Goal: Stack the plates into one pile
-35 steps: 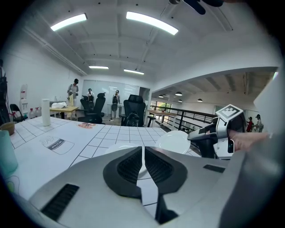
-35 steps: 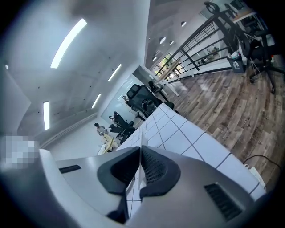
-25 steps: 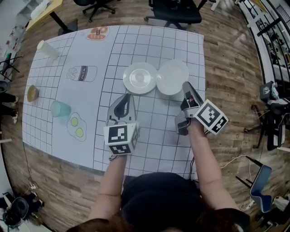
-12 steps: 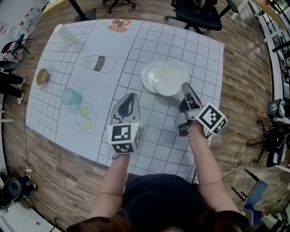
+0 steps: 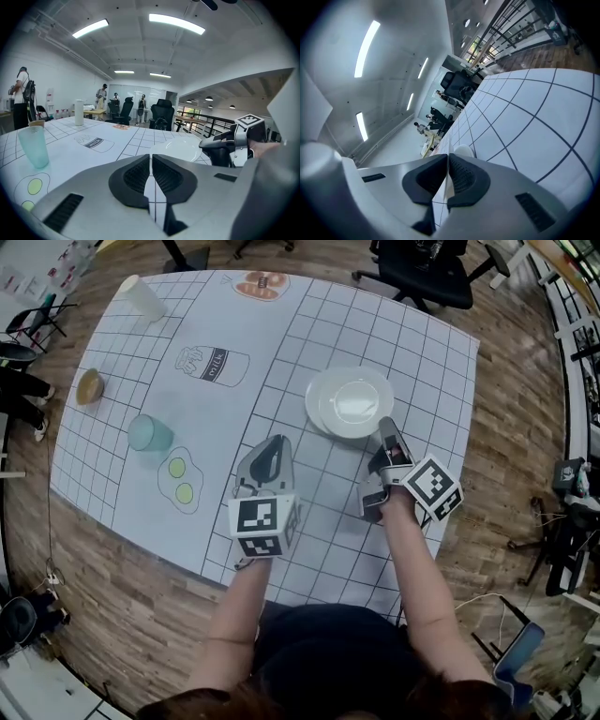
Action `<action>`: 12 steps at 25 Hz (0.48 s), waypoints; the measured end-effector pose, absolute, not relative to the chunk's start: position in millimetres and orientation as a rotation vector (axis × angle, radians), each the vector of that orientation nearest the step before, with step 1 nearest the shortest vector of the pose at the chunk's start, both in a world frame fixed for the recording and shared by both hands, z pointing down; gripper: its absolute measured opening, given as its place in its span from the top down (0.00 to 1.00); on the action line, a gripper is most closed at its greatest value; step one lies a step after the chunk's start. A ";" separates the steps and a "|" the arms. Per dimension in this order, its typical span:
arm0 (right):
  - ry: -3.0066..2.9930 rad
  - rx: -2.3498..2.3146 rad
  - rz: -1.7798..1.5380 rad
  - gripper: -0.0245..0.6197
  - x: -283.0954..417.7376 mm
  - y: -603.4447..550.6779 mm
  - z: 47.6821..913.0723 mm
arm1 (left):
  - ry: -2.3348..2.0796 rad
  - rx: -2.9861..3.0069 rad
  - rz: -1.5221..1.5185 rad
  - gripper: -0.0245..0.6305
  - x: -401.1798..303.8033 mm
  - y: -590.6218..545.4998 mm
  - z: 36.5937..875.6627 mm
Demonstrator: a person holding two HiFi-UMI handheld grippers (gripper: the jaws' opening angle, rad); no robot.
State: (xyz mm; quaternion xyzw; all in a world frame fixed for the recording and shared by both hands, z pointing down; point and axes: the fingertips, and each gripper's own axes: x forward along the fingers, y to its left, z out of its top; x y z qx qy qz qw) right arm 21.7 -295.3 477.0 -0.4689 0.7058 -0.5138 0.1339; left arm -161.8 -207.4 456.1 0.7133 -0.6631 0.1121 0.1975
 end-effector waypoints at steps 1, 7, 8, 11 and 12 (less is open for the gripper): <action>2.037 -1.378 -1.500 0.92 23.1 -295.9 481.5 | -1.854 2.000 0.318 0.90 -160.8 -207.8 457.2; 2.023 -1.429 -1.600 0.90 19.2 -292.8 507.5 | -1.848 2.000 0.353 0.90 -158.2 -209.8 466.6; 2.031 -1.429 -1.614 0.90 16.8 -291.2 510.6 | -1.845 1.997 0.353 0.90 -157.6 -210.1 468.0; 2.058 -1.409 -1.647 0.90 10.4 -289.2 515.6 | -1.838 2.004 0.345 0.90 -154.0 -212.5 468.7; 2.063 -1.405 -1.652 0.90 9.3 -289.3 516.0 | -1.834 2.006 0.347 0.90 -152.9 -212.8 469.4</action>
